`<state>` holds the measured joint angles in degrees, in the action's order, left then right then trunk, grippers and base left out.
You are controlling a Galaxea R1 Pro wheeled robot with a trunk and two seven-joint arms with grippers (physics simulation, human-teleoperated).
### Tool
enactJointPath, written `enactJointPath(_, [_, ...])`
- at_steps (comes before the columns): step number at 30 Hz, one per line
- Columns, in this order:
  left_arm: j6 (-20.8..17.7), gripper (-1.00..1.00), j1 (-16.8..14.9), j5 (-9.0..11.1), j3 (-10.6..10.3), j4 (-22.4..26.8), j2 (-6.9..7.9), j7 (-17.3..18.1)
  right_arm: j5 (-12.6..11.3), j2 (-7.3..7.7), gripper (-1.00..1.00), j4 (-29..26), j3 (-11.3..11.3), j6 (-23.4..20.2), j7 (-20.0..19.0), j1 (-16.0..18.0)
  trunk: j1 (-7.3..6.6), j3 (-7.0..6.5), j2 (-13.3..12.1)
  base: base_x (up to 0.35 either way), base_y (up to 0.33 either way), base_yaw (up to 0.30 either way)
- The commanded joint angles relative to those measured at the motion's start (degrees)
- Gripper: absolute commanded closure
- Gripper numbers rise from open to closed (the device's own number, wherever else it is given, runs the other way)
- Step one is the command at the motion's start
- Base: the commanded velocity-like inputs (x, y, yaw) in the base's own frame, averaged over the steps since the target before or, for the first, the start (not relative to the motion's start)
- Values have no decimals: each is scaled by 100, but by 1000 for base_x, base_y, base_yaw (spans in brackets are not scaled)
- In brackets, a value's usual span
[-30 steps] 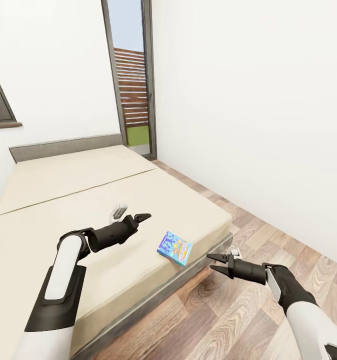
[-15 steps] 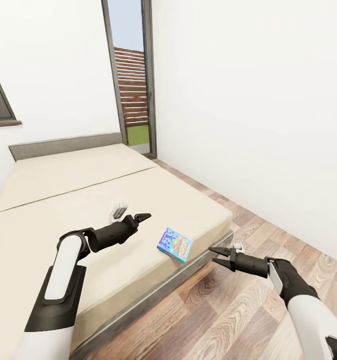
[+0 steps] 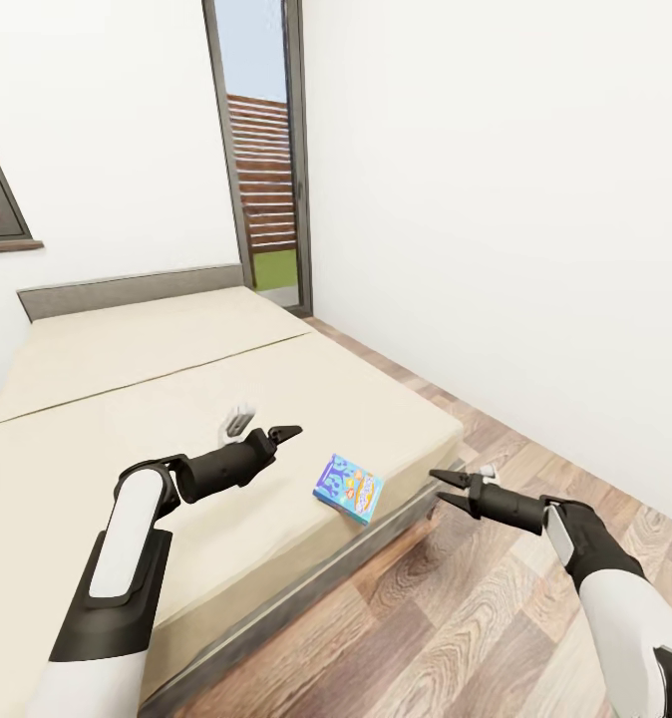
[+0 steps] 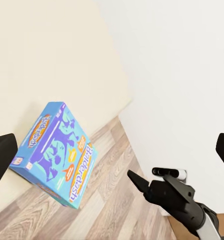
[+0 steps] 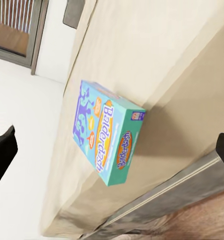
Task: Put all the toys in the child's room - the three board games (two on the bed and one on the table), the two jigsaw puzzles on the table, and the tennis ball on the table - inside the toy box on the table in the child's room.
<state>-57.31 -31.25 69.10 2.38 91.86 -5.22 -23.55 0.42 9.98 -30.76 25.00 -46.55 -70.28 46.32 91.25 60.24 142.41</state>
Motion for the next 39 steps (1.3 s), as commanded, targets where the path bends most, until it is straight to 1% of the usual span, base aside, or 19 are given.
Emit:
enactJointPath(1, [-23,-100,-4,60,11,3,-6,-54,5,1,-100,0,34,-34,5,12,-1,5,2,0,0,0])
enactJointPath(20, [-26,-100,-4,60,9,-1,-6,-40,6,31,-100,0,112,93,89,43,-1,5,2,0,0,0])
enactJointPath(31, [-23,-100,-4,60,9,4,0,-43,9,23,-100,4,257,167,102,45,-1,5,2,0,0,0])
enactJointPath(39, [-20,-100,-4,60,9,6,2,-44,13,11,-100,11,317,175,136,44,-1,5,2,0,0,0])
